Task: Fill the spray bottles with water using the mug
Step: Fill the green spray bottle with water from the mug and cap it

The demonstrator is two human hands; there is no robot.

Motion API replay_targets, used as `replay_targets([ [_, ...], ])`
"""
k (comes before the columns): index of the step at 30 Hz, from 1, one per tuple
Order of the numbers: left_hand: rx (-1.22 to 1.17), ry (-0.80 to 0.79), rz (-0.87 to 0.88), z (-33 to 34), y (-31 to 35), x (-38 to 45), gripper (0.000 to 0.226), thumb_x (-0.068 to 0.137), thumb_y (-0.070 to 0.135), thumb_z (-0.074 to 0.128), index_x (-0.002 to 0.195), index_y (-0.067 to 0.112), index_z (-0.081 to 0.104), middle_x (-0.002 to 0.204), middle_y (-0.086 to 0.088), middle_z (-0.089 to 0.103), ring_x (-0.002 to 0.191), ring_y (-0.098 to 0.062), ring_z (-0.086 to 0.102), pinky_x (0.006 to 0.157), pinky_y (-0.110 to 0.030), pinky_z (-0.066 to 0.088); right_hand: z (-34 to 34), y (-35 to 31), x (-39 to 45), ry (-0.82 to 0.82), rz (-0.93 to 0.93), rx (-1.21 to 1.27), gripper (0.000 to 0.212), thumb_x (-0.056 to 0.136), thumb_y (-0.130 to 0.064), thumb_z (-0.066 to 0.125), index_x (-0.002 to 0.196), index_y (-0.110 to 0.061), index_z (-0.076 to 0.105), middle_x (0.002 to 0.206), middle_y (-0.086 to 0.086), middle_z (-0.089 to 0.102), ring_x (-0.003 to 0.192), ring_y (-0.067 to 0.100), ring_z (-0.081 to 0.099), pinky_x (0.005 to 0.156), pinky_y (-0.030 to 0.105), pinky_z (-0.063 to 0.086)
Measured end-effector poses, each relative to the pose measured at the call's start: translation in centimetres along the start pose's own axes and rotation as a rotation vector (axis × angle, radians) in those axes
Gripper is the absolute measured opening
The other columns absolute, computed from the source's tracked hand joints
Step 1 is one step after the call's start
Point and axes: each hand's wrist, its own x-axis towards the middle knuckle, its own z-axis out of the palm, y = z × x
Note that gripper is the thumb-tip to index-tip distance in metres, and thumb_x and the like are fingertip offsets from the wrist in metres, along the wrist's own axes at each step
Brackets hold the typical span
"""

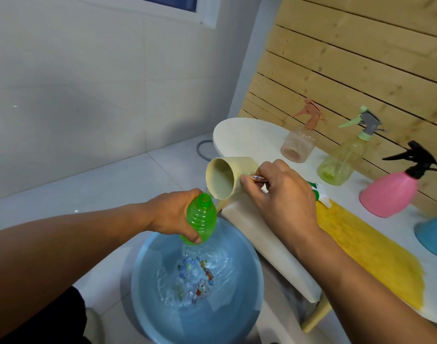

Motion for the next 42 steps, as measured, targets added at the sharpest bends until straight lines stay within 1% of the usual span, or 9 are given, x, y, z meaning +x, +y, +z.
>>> replay_targets([
  [10, 0.003, 0.0, 0.003, 0.2, 0.1, 0.2, 0.083, 0.063, 0.049, 0.097, 0.128, 0.042, 0.046, 0.115, 0.018, 0.064, 0.105, -0.008, 0.063, 0.088, -0.029, 0.051, -0.3, 0.0, -0.2, 0.05, -0.056, -0.074, 0.032, 0.094, -0.051, 0.059, 0.078, -0.023, 0.057, 0.079, -0.005, 0.051, 0.075, 0.022, 0.051, 0.055, 0.03, 0.03],
  [15, -0.016, -0.012, 0.003, 0.5, 0.1, 0.4, 0.083, 0.061, 0.051, 0.097, 0.126, 0.045, 0.045, 0.115, 0.018, 0.065, 0.105, -0.008, 0.063, 0.09, -0.03, 0.052, -0.5, 0.0, -0.3, 0.079, -0.096, -0.106, 0.032, 0.093, -0.052, 0.059, 0.078, -0.023, 0.06, 0.08, -0.005, 0.053, 0.078, 0.022, 0.055, 0.053, 0.029, 0.03],
  [21, -0.01, -0.015, 0.005, 0.6, 0.3, 0.5, 0.082, 0.062, 0.052, 0.097, 0.123, 0.046, 0.042, 0.113, 0.018, 0.064, 0.104, -0.007, 0.063, 0.089, -0.027, 0.051, -0.3, 0.1, -0.4, 0.117, -0.199, -0.158, 0.032, 0.093, -0.052, 0.058, 0.081, -0.023, 0.063, 0.081, -0.003, 0.055, 0.078, 0.024, 0.057, 0.049, 0.027, 0.033],
  [25, -0.01, -0.016, 0.01, 0.7, 0.3, 0.6, 0.081, 0.063, 0.05, 0.097, 0.121, 0.048, 0.041, 0.112, 0.019, 0.063, 0.104, -0.006, 0.062, 0.085, -0.025, 0.049, -0.3, 0.3, -0.4, 0.157, -0.262, -0.197, 0.031, 0.093, -0.048, 0.064, 0.079, -0.02, 0.063, 0.079, -0.001, 0.054, 0.074, 0.026, 0.057, 0.047, 0.025, 0.029],
  [30, -0.03, -0.021, 0.011, 0.7, 0.2, 0.7, 0.081, 0.063, 0.048, 0.097, 0.124, 0.046, 0.043, 0.113, 0.018, 0.064, 0.105, -0.008, 0.063, 0.088, -0.027, 0.051, -0.2, 0.1, -0.5, 0.214, -0.329, -0.259, 0.033, 0.095, -0.046, 0.061, 0.077, -0.019, 0.062, 0.077, 0.0, 0.053, 0.068, 0.025, 0.052, 0.05, 0.025, 0.02],
  [33, -0.033, -0.02, 0.017, 0.7, 0.2, 0.7, 0.081, 0.063, 0.048, 0.097, 0.125, 0.045, 0.045, 0.112, 0.018, 0.065, 0.105, -0.008, 0.063, 0.088, -0.027, 0.051, -0.3, 0.1, -0.6, 0.26, -0.399, -0.275, 0.032, 0.098, -0.042, 0.06, 0.077, -0.018, 0.063, 0.077, 0.001, 0.055, 0.067, 0.025, 0.05, 0.049, 0.026, 0.021],
  [37, -0.07, -0.012, 0.032, 0.6, 0.3, 0.9, 0.08, 0.064, 0.044, 0.098, 0.125, 0.045, 0.045, 0.111, 0.02, 0.064, 0.103, -0.003, 0.063, 0.083, -0.021, 0.047, -0.2, -0.2, -0.7, 0.322, -0.511, -0.262, 0.032, 0.099, -0.037, 0.061, 0.074, -0.017, 0.063, 0.075, 0.002, 0.056, 0.064, 0.024, 0.048, 0.05, 0.032, 0.028],
  [39, -0.109, -0.012, 0.039, 0.5, 0.1, 1.0, 0.078, 0.064, 0.04, 0.099, 0.122, 0.045, 0.047, 0.109, 0.019, 0.066, 0.102, -0.003, 0.065, 0.084, -0.023, 0.049, 0.1, -0.2, -0.8, 0.301, -0.481, -0.274, 0.033, 0.098, -0.039, 0.062, 0.074, -0.018, 0.062, 0.074, 0.002, 0.055, 0.063, 0.025, 0.049, 0.05, 0.031, 0.025],
  [42, -0.175, -0.007, 0.038, 0.5, -0.2, 0.7, 0.075, 0.063, 0.033, 0.1, 0.119, 0.043, 0.051, 0.108, 0.017, 0.069, 0.1, -0.003, 0.067, 0.086, -0.024, 0.054, 0.8, -0.1, -1.1, 0.192, -0.274, -0.253, 0.034, 0.096, -0.047, 0.063, 0.077, -0.019, 0.061, 0.075, 0.001, 0.055, 0.064, 0.026, 0.056, 0.049, 0.026, 0.022],
])
